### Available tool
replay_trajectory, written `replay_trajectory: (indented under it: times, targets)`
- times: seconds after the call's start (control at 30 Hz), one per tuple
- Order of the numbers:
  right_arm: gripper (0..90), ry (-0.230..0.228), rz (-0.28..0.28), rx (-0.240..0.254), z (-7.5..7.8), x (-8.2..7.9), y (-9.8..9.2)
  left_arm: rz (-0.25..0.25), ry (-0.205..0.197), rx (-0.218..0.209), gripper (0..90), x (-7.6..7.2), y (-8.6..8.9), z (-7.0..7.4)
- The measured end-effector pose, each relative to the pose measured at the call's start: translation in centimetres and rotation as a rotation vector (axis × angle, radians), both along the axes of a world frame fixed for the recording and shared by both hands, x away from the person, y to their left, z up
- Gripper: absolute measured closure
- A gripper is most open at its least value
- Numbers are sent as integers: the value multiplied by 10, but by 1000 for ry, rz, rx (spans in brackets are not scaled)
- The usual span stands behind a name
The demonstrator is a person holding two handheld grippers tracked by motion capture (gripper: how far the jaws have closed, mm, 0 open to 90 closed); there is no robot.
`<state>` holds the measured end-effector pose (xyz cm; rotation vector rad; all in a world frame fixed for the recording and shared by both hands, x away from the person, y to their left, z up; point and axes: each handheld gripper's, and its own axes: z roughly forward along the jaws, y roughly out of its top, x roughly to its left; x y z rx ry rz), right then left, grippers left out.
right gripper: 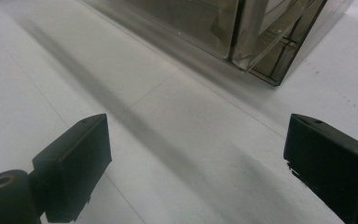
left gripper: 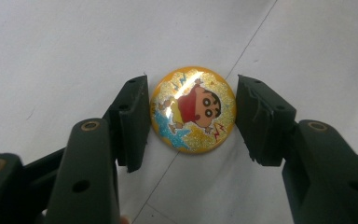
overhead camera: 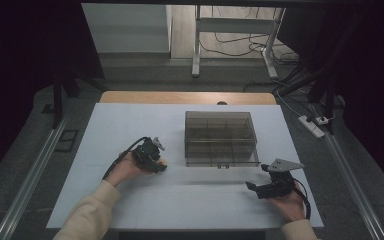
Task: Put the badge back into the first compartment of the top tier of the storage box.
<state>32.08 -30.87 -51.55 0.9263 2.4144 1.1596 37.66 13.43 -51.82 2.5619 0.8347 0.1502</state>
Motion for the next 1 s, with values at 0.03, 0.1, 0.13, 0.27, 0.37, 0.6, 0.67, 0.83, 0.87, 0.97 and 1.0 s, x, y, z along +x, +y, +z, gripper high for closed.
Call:
replay_trajectory:
  times: [0.03,0.1,0.13,0.27,0.37,0.6,0.67,0.83,0.87,0.97,1.0]
  targets:
    - [67,0,0,0,0,0,0,3,1,-2,464,0,0,0]
    - [67,0,0,-1,0,0,0,1,0,-5,465,0,1,0]
    - [67,-1,0,-2,0,0,0,4,0,-7,465,0,1,0]
    - [67,-1,0,-2,0,0,0,3,-2,-7,465,0,1,0]
    - [67,-2,0,-3,0,0,0,4,-6,-4,465,-1,0,0]
    - [67,-2,0,0,0,0,-1,6,-16,-19,465,-2,1,2]
    - [67,-3,0,1,0,0,-1,8,-21,-30,466,-2,2,5]
    - [67,-5,-1,3,1,0,-1,25,-41,-64,465,-4,6,11]
    - [67,-5,0,1,1,-1,-1,28,-46,-77,465,-5,7,13]
    - [67,-10,-4,4,1,-1,-1,31,-53,-104,465,-6,10,18]
    - [67,-9,-5,5,1,-1,-1,32,-56,-111,465,-7,11,20]
